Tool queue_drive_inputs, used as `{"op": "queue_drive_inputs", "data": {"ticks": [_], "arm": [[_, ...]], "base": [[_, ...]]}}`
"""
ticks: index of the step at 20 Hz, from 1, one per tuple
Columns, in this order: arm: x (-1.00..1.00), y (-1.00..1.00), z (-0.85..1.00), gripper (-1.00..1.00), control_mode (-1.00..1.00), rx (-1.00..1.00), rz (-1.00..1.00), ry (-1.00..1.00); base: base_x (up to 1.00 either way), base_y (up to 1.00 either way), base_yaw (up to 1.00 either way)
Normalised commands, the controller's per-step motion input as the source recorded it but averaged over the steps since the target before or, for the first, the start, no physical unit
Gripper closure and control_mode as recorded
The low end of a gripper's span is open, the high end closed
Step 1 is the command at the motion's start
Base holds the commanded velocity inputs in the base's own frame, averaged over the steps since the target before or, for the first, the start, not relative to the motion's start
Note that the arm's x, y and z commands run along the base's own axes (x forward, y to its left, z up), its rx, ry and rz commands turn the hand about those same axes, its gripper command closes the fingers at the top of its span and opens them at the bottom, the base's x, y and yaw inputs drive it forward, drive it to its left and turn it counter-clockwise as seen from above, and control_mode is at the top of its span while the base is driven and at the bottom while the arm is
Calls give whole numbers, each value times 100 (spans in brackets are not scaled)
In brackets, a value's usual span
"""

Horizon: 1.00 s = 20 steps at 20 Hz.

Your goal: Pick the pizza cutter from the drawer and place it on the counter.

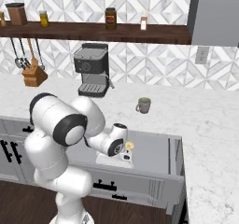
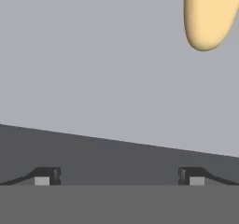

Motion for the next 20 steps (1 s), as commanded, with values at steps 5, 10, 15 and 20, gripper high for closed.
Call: {"op": "queue_drive_inputs", "data": {"ticks": [5, 10, 15, 20], "arm": [[-83, -14, 50, -100, -100, 1, 19, 0], [33, -43, 58, -100, -100, 14, 19, 0], [85, -61, 11, -100, -100, 17, 9, 0], [90, -7, 0, -100, -100, 9, 0, 0]], "base": [[0, 0, 0], [0, 0, 0], [0, 0, 0], [0, 0, 0]]}}
